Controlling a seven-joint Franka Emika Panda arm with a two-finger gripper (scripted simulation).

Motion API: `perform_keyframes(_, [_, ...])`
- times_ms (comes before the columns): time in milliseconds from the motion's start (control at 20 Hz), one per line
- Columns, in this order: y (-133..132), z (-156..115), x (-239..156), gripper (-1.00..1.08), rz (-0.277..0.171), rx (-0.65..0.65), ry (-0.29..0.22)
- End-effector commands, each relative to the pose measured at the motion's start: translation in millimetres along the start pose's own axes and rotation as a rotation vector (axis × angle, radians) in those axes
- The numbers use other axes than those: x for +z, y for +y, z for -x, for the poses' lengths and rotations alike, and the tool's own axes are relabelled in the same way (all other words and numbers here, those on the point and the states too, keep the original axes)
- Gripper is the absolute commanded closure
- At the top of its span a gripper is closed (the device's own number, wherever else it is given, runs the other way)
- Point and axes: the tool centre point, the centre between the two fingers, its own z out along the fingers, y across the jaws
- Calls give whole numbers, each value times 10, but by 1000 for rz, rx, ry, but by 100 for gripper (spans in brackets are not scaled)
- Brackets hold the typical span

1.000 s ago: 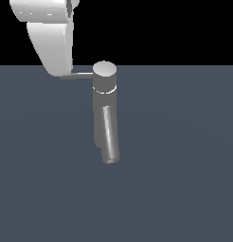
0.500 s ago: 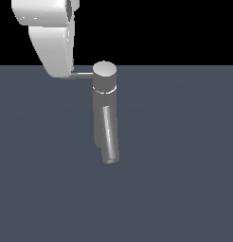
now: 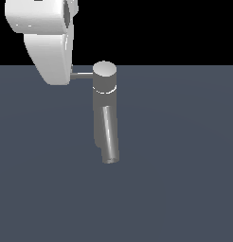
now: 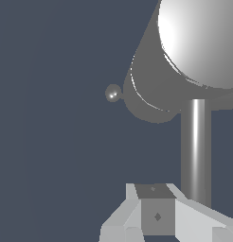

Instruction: Turn on the faucet by rotating a designated handle.

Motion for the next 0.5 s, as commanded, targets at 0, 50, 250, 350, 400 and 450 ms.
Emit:
perform_keyframes(0, [69,5,0,108,0,0,0])
perform_keyframes(50, [96,7,1,108,0,0,1])
perform_keyframes(250, [204,15,1,108,0,0,1])
perform_keyframes(350, [257,19,1,108,0,0,1])
perform_keyframes(400, [283,21,1,108,0,0,1])
perform_keyframes(450, [309,23,1,108,0,0,1])
